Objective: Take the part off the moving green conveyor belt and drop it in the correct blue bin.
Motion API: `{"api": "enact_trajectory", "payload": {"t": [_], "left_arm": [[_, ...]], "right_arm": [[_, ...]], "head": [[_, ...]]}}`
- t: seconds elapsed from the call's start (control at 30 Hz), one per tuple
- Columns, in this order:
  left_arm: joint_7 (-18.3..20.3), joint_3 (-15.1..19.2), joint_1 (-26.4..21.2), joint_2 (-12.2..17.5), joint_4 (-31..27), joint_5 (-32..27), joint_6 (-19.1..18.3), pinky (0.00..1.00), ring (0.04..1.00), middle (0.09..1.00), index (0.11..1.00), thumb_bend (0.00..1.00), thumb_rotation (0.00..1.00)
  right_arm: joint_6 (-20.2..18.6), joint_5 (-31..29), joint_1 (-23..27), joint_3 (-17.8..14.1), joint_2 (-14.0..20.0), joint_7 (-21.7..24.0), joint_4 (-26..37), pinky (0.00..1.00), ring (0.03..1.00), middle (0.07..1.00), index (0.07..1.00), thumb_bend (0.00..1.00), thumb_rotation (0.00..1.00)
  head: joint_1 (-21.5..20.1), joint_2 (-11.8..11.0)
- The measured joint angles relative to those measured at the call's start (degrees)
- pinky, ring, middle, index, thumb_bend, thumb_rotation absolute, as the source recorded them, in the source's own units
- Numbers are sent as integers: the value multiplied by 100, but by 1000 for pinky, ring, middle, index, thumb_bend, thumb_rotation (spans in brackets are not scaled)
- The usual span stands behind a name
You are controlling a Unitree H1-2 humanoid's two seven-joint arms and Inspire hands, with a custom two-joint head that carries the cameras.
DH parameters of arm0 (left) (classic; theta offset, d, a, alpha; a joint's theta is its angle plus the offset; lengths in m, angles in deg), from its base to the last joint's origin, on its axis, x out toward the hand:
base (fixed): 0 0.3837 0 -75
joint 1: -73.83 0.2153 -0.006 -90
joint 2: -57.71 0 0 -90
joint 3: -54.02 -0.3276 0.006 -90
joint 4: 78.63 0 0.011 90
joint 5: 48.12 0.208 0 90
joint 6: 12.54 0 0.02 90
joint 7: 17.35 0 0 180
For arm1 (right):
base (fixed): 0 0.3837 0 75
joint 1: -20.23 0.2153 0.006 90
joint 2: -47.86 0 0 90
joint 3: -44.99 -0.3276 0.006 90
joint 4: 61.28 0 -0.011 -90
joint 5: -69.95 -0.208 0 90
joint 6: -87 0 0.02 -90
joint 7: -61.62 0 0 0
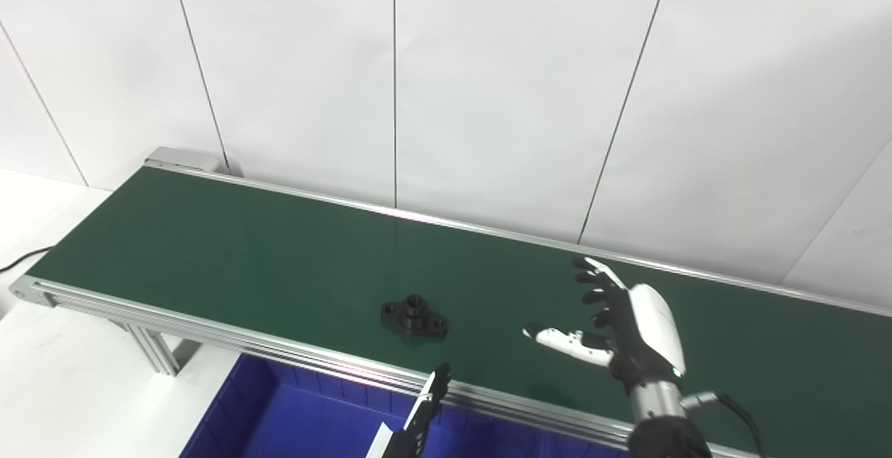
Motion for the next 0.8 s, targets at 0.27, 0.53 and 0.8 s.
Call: {"api": "enact_trajectory", "payload": {"t": [0.27,0.53,0.8], "left_arm": [[-1,-26,-15,-5,23,28,1,1000,1000,1000,1000,851,927],[-5,-75,-25,-14,9,61,2,1000,1000,1000,1000,850,922],[-5,-98,0,-11,-46,61,2,1000,1000,1000,1000,825,911]], "right_arm": [[-213,370,345,331,-77,-12,-519,458,592,675,820,900,473],[-540,619,716,635,-188,7,-1042,514,665,761,823,909,497],[-721,807,993,1012,-197,114,-1635,538,662,763,803,911,477]], "head": [[35,35],[53,62],[53,114]]}}
